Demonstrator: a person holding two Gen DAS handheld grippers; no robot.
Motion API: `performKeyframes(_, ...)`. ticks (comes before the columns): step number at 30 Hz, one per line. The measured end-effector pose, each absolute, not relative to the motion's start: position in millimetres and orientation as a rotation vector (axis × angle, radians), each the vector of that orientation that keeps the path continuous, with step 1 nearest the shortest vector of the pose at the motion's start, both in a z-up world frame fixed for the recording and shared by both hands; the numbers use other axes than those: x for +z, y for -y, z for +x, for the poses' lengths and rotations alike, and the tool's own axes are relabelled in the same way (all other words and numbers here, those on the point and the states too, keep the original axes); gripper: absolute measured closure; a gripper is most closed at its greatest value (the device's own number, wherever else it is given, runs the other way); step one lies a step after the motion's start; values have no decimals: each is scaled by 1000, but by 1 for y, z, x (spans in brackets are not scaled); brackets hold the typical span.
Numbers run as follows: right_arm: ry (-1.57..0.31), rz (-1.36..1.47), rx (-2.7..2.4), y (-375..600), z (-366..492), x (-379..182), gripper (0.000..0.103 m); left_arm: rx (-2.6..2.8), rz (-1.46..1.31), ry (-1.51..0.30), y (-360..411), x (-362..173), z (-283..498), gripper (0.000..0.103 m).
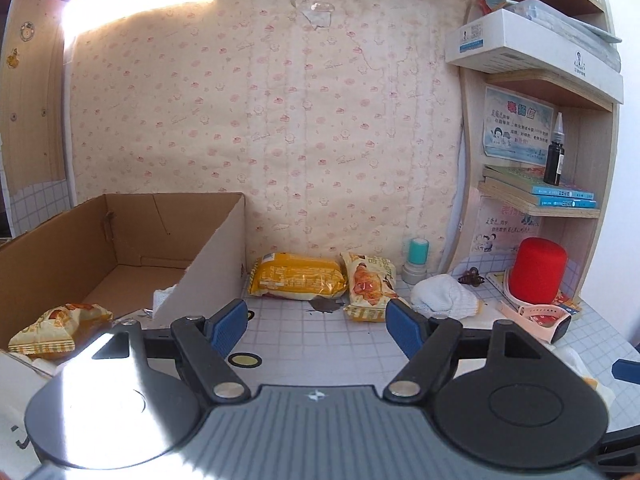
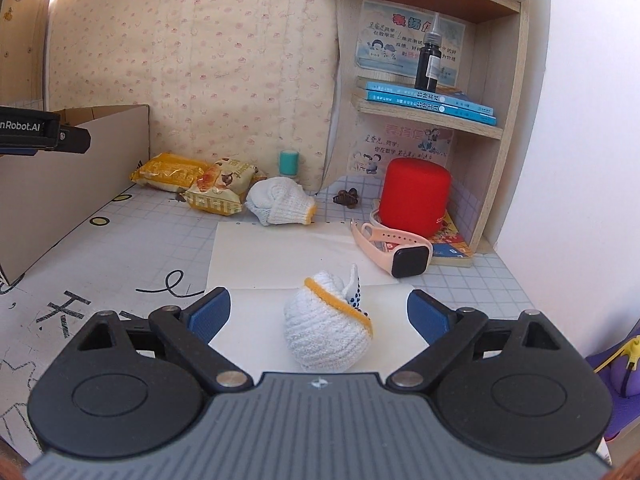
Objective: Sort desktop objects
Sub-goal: 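Move both tools toward the blue-dotted white glove on the paper sheet, then grasp the blue-dotted glove with the right tool while the left tool grasps another glove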
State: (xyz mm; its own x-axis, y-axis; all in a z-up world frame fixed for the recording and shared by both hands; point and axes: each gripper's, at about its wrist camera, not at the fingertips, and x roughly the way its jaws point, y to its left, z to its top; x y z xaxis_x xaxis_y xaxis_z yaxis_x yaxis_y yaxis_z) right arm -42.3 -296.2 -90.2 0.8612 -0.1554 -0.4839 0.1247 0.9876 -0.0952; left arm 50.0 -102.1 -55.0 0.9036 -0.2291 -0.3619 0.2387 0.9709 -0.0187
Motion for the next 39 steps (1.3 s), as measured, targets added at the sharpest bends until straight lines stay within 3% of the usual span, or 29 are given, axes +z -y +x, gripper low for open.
performKeyframes(20,-544,-11,-81,313,-25,-108,10,-440,69,-521,240,-92,144,21)
performKeyframes(23,-546,-7,-78,317,-23,-110,10,-440,94,-505,255,-93,148,12)
performKeyframes(26,-546,6,-73,320,-22,-112,10,-414,126,-509,269,-96,155,11)
performKeyframes(35,-555,14,-47,323,-19,-113,10,-327,158,-614,283,-122,183,13)
performKeyframes(39,-562,19,-48,324,-19,-114,10,-317,172,-602,283,-130,183,23)
